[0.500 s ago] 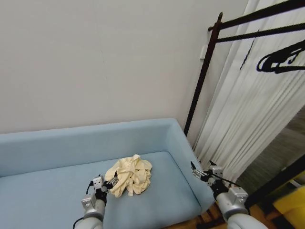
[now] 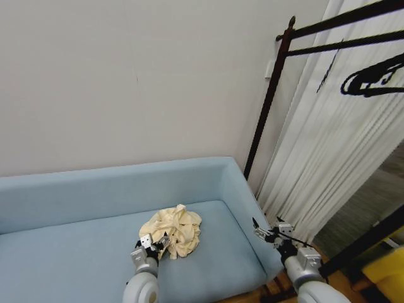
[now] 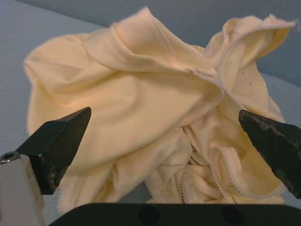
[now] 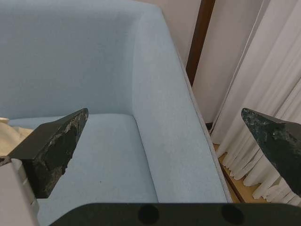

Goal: Pick up the clothes from the sofa and hang them on the clothes hanger.

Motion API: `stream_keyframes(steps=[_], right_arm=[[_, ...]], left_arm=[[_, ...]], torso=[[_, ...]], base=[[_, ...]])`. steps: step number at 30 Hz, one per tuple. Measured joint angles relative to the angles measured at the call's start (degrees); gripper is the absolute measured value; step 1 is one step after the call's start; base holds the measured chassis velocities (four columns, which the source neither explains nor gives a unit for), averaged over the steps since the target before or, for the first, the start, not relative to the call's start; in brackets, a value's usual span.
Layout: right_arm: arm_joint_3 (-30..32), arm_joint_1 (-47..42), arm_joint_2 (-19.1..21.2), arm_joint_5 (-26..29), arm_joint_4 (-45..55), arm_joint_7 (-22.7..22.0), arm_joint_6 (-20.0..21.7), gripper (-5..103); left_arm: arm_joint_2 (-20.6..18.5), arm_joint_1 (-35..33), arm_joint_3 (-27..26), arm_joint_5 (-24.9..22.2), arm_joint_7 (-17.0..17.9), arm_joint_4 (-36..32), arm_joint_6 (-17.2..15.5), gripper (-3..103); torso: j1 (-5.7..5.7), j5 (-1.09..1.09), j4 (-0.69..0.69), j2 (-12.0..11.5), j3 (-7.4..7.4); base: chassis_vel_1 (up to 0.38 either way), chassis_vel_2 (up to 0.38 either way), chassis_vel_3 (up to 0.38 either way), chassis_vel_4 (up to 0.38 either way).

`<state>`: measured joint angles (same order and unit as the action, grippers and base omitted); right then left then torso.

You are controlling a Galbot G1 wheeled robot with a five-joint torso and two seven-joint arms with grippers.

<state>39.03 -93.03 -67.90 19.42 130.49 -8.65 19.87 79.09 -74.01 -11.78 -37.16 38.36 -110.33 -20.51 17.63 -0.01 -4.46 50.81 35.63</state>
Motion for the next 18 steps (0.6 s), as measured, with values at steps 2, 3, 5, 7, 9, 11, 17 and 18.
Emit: stream_keyframes(steps=[2,3,5,7,9,11,17,18], right_arm=[[0.0,0.0,0.13,-0.01,-0.14,-0.05,0.0,100],[-0.01,0.03,0.22,-0.01,-0.29,-0.07,0.0,100],[-0.01,0.09,0.35,-0.01,-0.65,-0.17,-0.01,100],[-0.02,0.17,0.4,0.0,-1.08,-0.24,-0.04,100],[-0.05,0.37,0.48,-0.01,-1.73,-0.33,-0.12,100],[-0.25,0.74,0.66,0.0,-2.39,-0.36,-0.2,100],[-0.37,1.48,0.77,0.02,-3.9,-0.43,-0.52,100],[-0.37,1.58,0.79,0.05,-4.0,-0.43,-0.52,100]], left_arm=[[0.3,1.09,0.53,-0.07,0.12,1.03,0.27,100],[0.72,2.52,1.05,-0.27,0.33,2.28,0.41,100],[1.56,5.41,2.11,-1.02,0.88,4.69,0.3,100],[2.12,7.82,3.07,-1.76,1.99,6.49,0.08,100],[2.86,10.1,3.99,-2.2,2.99,8.21,-0.29,100],[3.45,11.43,4.32,-2.19,3.36,9.39,-0.55,100],[5.36,15.25,6.02,-1.93,4.5,13.84,-0.62,100],[5.55,15.52,6.12,-1.91,4.63,14.19,-0.61,100]], torso=[[0.0,0.01,-0.01,0.0,0.01],[0.0,0.01,-0.01,0.0,0.0],[0.0,0.01,0.0,0.0,0.0],[0.0,0.01,-0.01,0.0,0.0],[0.0,0.01,-0.02,0.0,0.0],[0.0,0.01,-0.01,0.0,0.0],[0.0,0.02,-0.01,0.0,0.0],[0.0,0.01,-0.01,0.0,0.0]], base=[[0.0,0.0,0.0,0.0],[0.0,0.0,0.0,0.0],[0.0,0.0,0.0,0.0],[0.0,0.0,0.0,0.0],[0.0,0.0,0.0,0.0],[0.0,0.0,0.0,0.0],[0.0,0.0,0.0,0.0],[0.0,0.0,0.0,0.0]])
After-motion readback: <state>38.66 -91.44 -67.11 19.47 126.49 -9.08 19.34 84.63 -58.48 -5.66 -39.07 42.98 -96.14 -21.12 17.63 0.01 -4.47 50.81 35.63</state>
